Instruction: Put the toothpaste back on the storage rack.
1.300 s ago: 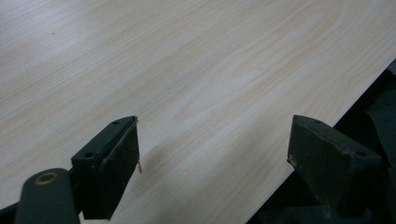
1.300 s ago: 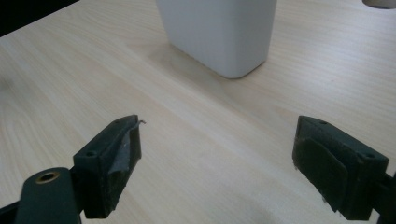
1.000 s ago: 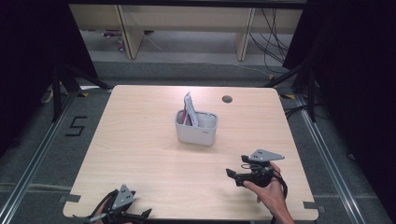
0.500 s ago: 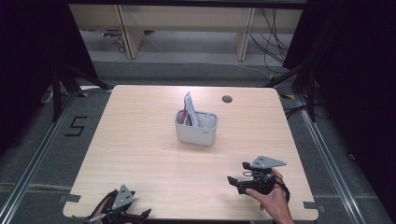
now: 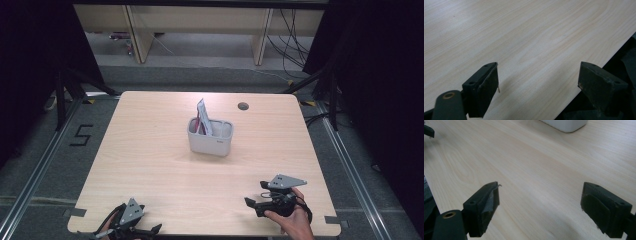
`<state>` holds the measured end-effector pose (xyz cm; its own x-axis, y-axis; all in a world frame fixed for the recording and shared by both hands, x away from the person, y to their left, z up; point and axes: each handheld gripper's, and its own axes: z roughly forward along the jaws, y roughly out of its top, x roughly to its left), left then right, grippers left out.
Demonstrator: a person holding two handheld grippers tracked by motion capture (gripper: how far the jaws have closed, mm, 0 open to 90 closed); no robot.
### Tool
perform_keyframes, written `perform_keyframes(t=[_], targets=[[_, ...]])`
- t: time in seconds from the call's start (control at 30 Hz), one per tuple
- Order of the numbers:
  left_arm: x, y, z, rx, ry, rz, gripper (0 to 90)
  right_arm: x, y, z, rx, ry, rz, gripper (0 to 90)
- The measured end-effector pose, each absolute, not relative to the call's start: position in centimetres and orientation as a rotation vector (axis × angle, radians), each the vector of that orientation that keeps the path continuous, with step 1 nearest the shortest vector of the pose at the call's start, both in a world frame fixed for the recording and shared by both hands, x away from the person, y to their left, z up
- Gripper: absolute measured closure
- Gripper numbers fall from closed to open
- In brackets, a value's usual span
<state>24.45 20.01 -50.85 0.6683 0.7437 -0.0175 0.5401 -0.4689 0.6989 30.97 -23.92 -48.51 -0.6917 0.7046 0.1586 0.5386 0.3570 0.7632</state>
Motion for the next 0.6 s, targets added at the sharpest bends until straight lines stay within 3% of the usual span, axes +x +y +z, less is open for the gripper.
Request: perform_keyframes(t=[0.6], targets=[[24.4,20.1,-50.7,2.202,0.978,0.377,16.0,29.3,-24.3,-49.2,1.03,2.477,1.194,16.2]])
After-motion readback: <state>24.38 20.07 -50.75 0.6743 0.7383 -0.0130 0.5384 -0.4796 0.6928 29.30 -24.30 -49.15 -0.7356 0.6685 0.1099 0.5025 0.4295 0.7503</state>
